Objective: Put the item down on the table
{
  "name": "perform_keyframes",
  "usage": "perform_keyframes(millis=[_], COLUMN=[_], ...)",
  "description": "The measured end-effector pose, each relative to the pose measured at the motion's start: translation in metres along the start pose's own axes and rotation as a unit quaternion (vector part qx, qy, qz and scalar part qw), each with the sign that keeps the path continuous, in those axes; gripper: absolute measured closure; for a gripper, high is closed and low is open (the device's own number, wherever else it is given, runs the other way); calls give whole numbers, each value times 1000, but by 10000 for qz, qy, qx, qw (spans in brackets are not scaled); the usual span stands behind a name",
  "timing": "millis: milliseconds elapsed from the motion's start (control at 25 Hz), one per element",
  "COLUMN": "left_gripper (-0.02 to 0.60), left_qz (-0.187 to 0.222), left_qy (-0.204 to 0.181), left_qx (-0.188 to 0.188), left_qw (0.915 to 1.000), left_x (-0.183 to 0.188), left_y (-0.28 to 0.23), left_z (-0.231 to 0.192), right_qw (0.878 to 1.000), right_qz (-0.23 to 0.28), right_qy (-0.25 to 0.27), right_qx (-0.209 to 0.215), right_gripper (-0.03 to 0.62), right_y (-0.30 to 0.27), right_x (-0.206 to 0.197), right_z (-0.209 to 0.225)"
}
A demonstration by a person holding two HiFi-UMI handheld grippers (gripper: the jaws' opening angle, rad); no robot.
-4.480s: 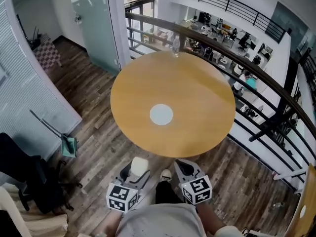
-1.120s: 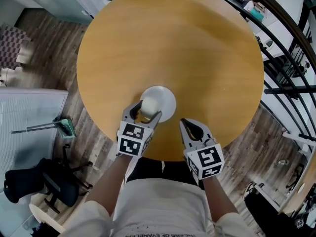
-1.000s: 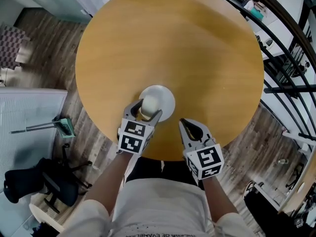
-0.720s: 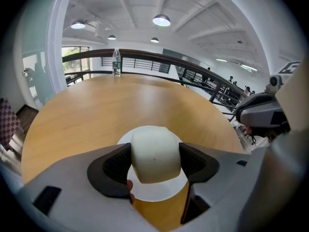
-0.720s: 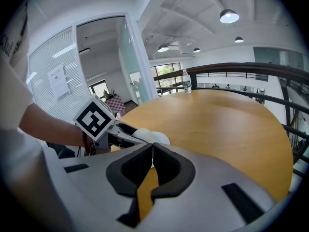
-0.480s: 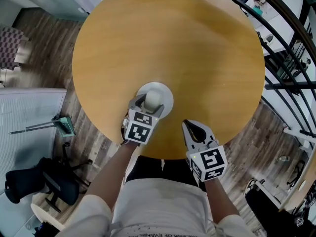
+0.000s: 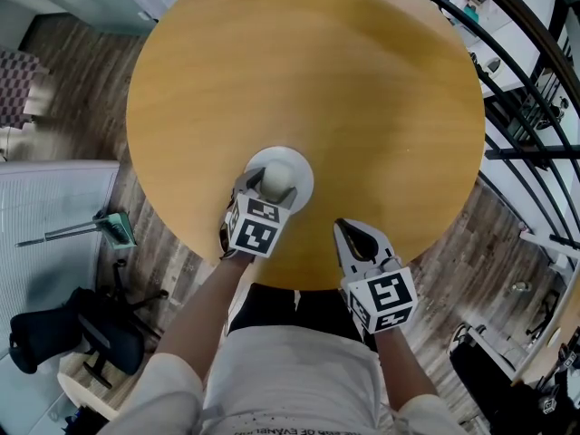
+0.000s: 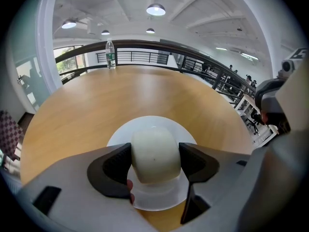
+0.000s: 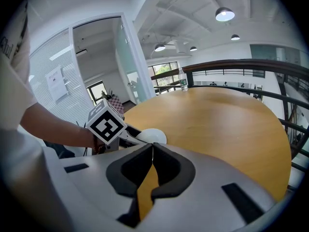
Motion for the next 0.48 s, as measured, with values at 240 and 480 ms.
perform_keyframes(millis=[240,480], left_gripper=[261,261], left_qz=[-97,-204], left_qy=[-140,-343], left_qx=[38,125], left_qw=[9998,9991], left_x=[2,2], left_y=[-5,-6], left_z=[2,4], right_qw=[10000,9999], right_qz=[-24,8], right_qy=[-47,-82], right_qx=[57,99], right_gripper=[569,569], right_y=[-2,-1], right_x=[-1,0], right_z=[3,2])
Point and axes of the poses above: the fingertips, and each gripper's own axes: y backward along the fingers, z to its right, x out of its top, the point moved 9 cm from there along y, backward along the fingers, and after that the axes turned 2 degrees about -z, right-handed, at the moved point
